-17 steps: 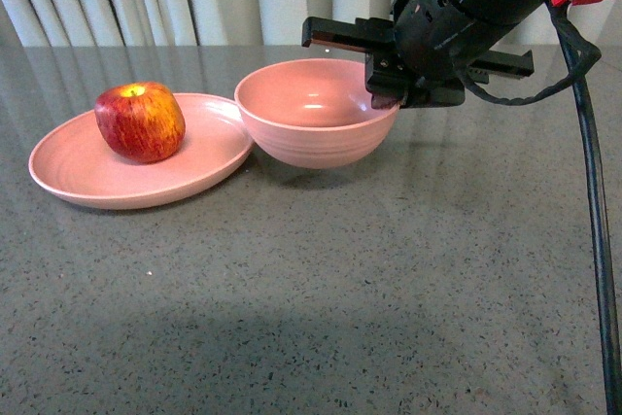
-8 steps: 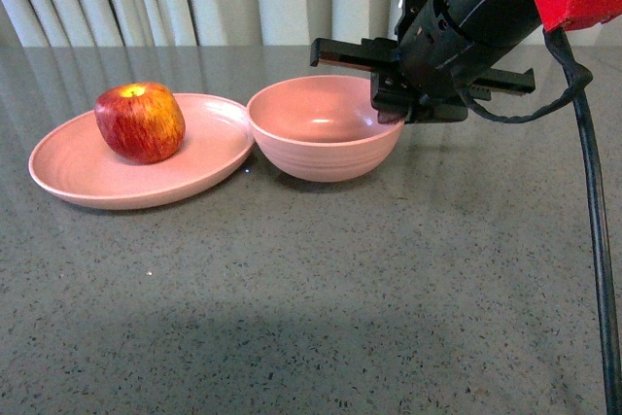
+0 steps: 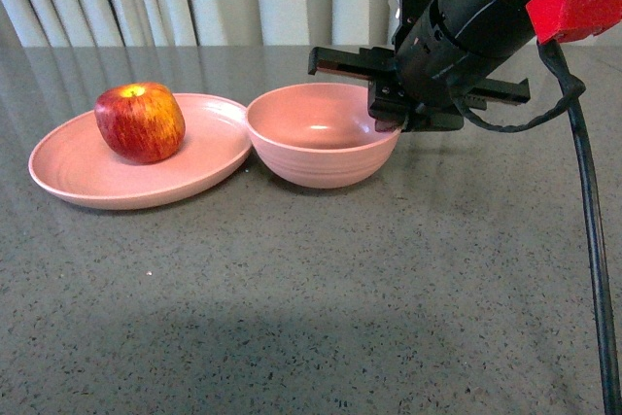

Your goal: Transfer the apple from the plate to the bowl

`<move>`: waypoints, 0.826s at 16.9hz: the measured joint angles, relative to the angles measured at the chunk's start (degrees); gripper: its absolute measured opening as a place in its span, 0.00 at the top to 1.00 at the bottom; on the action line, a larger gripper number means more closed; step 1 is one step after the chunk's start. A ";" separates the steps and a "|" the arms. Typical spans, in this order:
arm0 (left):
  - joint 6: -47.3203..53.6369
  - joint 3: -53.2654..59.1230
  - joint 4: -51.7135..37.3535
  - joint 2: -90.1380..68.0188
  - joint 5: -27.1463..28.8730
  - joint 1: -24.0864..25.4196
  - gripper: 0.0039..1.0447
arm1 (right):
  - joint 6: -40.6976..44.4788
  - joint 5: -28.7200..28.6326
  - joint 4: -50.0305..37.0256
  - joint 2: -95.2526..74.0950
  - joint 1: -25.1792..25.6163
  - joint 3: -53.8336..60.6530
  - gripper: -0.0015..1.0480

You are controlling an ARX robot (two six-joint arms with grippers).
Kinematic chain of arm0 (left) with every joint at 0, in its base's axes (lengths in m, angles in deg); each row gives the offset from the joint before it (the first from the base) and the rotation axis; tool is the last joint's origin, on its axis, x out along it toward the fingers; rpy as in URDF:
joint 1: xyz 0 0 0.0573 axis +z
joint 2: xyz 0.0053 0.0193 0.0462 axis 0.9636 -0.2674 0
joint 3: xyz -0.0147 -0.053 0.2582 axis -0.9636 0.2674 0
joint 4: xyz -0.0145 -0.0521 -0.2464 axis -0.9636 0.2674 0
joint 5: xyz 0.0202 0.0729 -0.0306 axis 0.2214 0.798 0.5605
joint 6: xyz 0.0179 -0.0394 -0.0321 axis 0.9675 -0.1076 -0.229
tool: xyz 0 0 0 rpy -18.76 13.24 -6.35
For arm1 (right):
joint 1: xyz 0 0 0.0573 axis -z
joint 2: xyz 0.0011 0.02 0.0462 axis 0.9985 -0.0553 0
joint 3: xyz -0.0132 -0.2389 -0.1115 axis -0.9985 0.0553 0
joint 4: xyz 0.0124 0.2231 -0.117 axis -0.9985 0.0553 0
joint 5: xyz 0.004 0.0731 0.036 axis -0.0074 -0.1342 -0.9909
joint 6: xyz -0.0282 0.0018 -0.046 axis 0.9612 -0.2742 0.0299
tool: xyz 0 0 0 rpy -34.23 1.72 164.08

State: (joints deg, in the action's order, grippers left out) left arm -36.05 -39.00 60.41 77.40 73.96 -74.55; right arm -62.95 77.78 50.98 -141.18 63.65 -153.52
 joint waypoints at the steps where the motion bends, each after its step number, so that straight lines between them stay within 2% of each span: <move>1: 0.00 0.00 0.00 0.00 0.00 0.00 0.06 | 0.00 0.00 0.00 0.00 0.00 0.00 0.97; 3: 0.00 0.00 0.00 0.00 0.00 0.00 0.06 | -0.04 0.00 0.00 0.00 0.00 0.00 0.94; 8: 0.00 0.00 0.02 0.00 0.00 0.00 0.06 | -0.24 -0.90 -1.01 -0.02 -0.07 0.00 0.48; 12: 0.00 0.00 0.02 0.00 0.00 0.00 0.06 | -0.46 -0.42 -1.01 0.02 0.07 -0.02 0.17; 14: 0.00 0.00 0.02 0.00 0.00 0.00 0.06 | -0.85 -0.61 -1.57 1.05 0.35 0.04 0.04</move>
State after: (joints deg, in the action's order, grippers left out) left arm -36.05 -39.00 60.43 77.40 73.96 -74.55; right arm -63.81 77.17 49.41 -140.13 64.00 -153.47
